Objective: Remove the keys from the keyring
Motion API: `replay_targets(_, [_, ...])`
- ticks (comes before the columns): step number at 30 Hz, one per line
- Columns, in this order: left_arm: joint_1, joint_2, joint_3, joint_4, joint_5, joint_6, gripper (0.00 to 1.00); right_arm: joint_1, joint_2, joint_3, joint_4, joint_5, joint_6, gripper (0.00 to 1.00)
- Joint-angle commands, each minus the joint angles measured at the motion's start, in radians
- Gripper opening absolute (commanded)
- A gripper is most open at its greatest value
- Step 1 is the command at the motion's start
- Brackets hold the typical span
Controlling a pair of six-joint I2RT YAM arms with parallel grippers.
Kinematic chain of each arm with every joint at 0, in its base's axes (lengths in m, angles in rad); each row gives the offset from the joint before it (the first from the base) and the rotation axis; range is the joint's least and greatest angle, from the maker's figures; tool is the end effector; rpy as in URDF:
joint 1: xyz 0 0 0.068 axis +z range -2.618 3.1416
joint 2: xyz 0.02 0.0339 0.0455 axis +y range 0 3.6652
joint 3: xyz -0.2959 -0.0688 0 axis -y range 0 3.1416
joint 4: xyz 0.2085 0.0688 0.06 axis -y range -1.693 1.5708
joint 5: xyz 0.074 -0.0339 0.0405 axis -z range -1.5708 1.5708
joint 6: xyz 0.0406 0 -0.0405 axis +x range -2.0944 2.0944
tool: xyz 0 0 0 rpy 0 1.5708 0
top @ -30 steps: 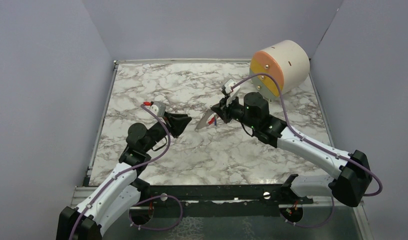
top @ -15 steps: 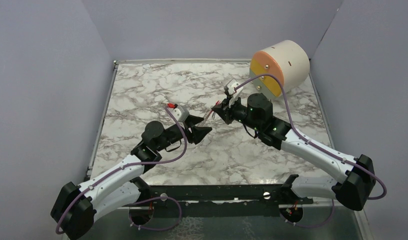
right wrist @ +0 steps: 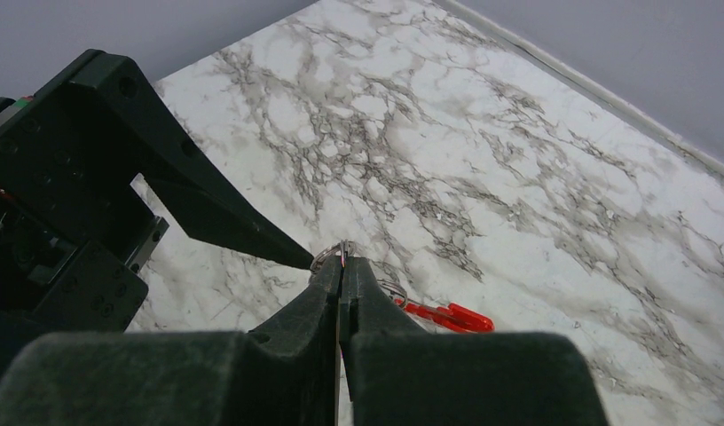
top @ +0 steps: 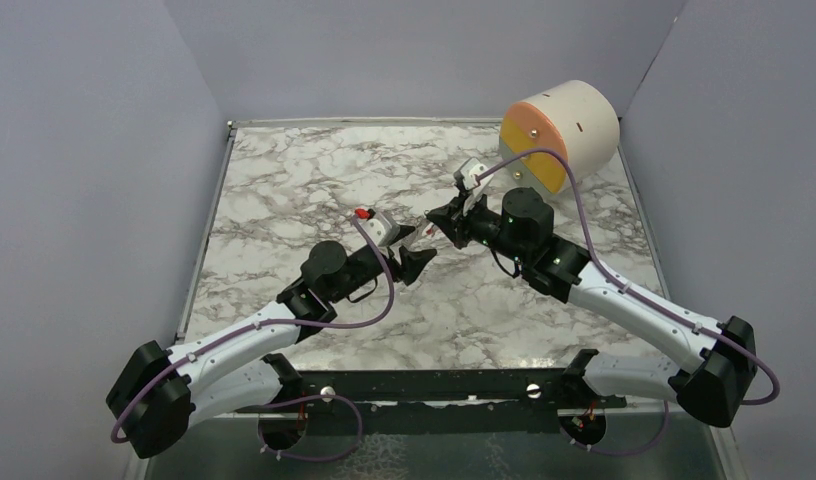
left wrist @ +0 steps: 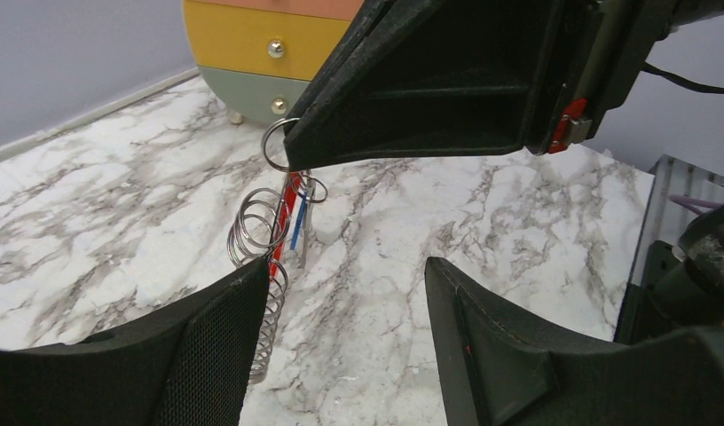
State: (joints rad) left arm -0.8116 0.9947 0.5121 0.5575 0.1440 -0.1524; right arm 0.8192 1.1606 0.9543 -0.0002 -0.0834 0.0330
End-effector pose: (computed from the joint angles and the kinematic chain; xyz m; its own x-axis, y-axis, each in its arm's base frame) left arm 0.1233 -0.1384 0.3266 -0.0730 -0.1413 -0.9873 0.8147 0.5625 -0.1408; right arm 0.1548 0.1706 0.3774 -0.1658 -0.1292 -0.9777 -0.7787 0.6255 0.0494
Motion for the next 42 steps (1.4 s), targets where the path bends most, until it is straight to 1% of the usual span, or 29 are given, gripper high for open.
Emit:
replay_targets(1, [-0.009,0.002,0.019,0.051,-0.122,0.082,0.68,0.012,-0.039,-0.006,0.001,-0.010,0.014,0.01])
replay_targets(6, [-0.011,-0.004,0.012,0.068,-0.223,0.099,0.65,0.015,-0.054,-0.013,-0.004,-0.020,0.024,0.01])
replay_targets(9, [-0.010,-0.016,0.011,0.075,-0.246,0.116,0.65,0.017,-0.062,-0.015,-0.010,-0.021,0.025,0.01])
replay_targets(25, [-0.013,0.034,0.045,0.137,-0.124,0.079,0.64,0.024,-0.062,-0.025,-0.012,-0.036,0.033,0.01])
replay_targets(28, [-0.014,0.046,0.052,0.143,-0.121,0.081,0.61,0.026,-0.062,-0.025,-0.009,-0.042,0.034,0.01])
replay_targets(32, [-0.015,0.067,0.058,0.152,-0.099,0.081,0.53,0.029,-0.057,-0.023,-0.007,-0.052,0.039,0.01])
replay_targets(37, [-0.017,0.094,0.058,0.158,-0.064,0.070,0.35,0.034,-0.058,-0.025,-0.002,-0.052,0.041,0.01])
replay_targets(42, [-0.017,0.110,0.044,0.156,-0.050,0.069,0.34,0.035,-0.069,-0.015,0.000,-0.047,0.033,0.01])
